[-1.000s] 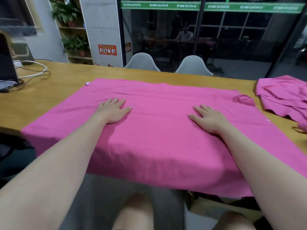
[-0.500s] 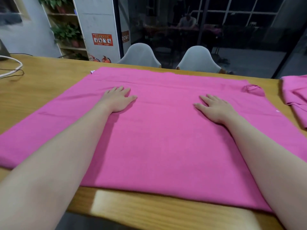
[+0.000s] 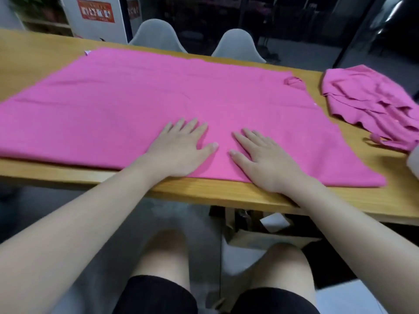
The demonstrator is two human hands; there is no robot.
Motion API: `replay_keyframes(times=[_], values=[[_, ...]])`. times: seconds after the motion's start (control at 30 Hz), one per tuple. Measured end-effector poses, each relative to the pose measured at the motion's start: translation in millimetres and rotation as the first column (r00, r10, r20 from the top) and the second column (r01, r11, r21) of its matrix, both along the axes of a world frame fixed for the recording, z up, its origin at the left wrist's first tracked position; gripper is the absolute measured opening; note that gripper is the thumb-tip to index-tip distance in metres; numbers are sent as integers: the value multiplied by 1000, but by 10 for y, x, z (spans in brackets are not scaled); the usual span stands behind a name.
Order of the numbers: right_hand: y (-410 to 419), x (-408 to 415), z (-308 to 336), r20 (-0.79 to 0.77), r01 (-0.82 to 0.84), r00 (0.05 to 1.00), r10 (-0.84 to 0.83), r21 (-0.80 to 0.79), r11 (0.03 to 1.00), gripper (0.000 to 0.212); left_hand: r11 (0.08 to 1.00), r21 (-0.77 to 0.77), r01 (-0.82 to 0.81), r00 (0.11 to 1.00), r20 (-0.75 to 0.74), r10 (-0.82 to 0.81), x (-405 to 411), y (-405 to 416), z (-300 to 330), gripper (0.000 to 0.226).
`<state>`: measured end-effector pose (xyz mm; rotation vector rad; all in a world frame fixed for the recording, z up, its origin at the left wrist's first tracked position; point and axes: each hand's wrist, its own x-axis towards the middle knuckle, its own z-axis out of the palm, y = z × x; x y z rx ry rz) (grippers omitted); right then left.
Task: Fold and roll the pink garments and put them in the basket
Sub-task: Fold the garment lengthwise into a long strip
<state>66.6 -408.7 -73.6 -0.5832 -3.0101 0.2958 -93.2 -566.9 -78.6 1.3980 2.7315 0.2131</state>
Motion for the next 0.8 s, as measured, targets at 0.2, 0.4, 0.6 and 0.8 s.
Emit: replay_keyframes(times=[0.2,0.4,0.6,0.8], values=[[713,897,-50,65,278,958,-278,12,961,82,999,-36,8,1000,-13,-8,15,-47,-22,84],[1182,1514,-21,144,447,879,-455,85,891,81,1000,1,8,1000,-27,-8,96,-42,11,79],[428,744,103,74,282,953,-293,129,951,71,999,8,-39,999,-10,39,219,7,58,74],[-854,-149,-39,2,-61,998,61,-5,998,66,999,-11,-42,999,14,42,151,-540,83,67]])
